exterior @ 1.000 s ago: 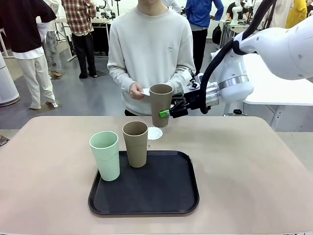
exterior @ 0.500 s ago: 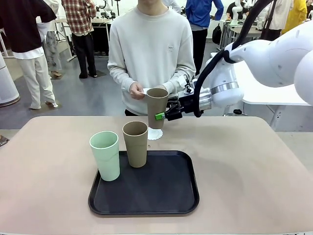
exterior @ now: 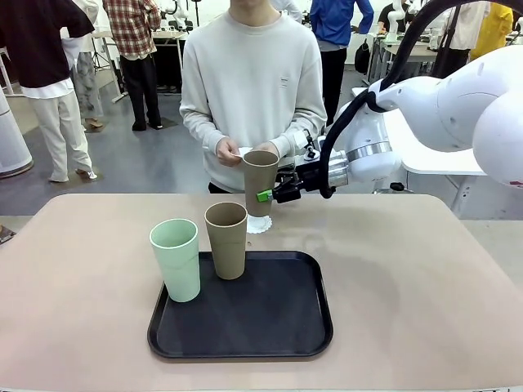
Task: Place coasters on the table and set cups on them.
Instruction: Pick up one Reusable plastic cup and place it on a coaster set by the human.
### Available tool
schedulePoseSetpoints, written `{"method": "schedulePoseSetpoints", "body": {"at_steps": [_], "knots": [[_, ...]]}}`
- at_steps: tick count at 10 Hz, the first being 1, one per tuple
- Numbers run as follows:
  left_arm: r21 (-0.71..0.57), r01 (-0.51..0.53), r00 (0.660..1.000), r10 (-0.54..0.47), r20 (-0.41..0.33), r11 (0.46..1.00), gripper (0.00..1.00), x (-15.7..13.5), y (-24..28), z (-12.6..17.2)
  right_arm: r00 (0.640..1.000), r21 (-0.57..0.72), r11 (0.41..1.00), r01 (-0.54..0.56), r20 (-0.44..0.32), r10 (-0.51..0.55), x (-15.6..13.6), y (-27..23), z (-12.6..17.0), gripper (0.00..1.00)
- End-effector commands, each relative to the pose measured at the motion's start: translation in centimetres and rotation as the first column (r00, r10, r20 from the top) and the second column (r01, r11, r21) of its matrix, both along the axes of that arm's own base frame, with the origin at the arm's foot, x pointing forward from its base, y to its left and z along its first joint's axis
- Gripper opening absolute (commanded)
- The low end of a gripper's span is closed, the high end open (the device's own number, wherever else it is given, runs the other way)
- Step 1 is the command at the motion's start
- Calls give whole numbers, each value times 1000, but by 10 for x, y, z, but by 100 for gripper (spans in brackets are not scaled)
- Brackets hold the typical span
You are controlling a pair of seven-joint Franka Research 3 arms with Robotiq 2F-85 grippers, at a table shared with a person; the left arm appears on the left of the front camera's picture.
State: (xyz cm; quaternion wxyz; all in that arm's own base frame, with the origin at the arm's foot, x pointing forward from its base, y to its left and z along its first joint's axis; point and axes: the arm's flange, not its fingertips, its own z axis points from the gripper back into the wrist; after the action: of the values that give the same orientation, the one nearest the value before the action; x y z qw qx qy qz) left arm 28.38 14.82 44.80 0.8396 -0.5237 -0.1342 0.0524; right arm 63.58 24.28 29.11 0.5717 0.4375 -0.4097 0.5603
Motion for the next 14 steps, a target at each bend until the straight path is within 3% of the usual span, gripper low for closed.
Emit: {"method": "schedulePoseSetpoints", "body": {"at_steps": [1,3,4,7,14], "knots": [[-8,8,1000,-8,19,1000,100,0,0,-1,1000,4,1000,-9,8,9,-2,1,2,82],[-8,8,1000,-8,19,1000,100,0,0,-1,1000,0,1000,-1,1,1,0,0,0,82],[-8,8,1000,-8,19,1000,100,0,0,-1,998,-25,998,-61,9,61,-7,2,1,82],[-8,8,1000,-8,19,1000,100,0,0,-1,996,-15,996,-89,20,90,-3,11,-7,82],[-8,8,1000,-8,19,1000,100,0,0,-1,997,-38,996,-78,16,78,12,20,-32,82]]}}
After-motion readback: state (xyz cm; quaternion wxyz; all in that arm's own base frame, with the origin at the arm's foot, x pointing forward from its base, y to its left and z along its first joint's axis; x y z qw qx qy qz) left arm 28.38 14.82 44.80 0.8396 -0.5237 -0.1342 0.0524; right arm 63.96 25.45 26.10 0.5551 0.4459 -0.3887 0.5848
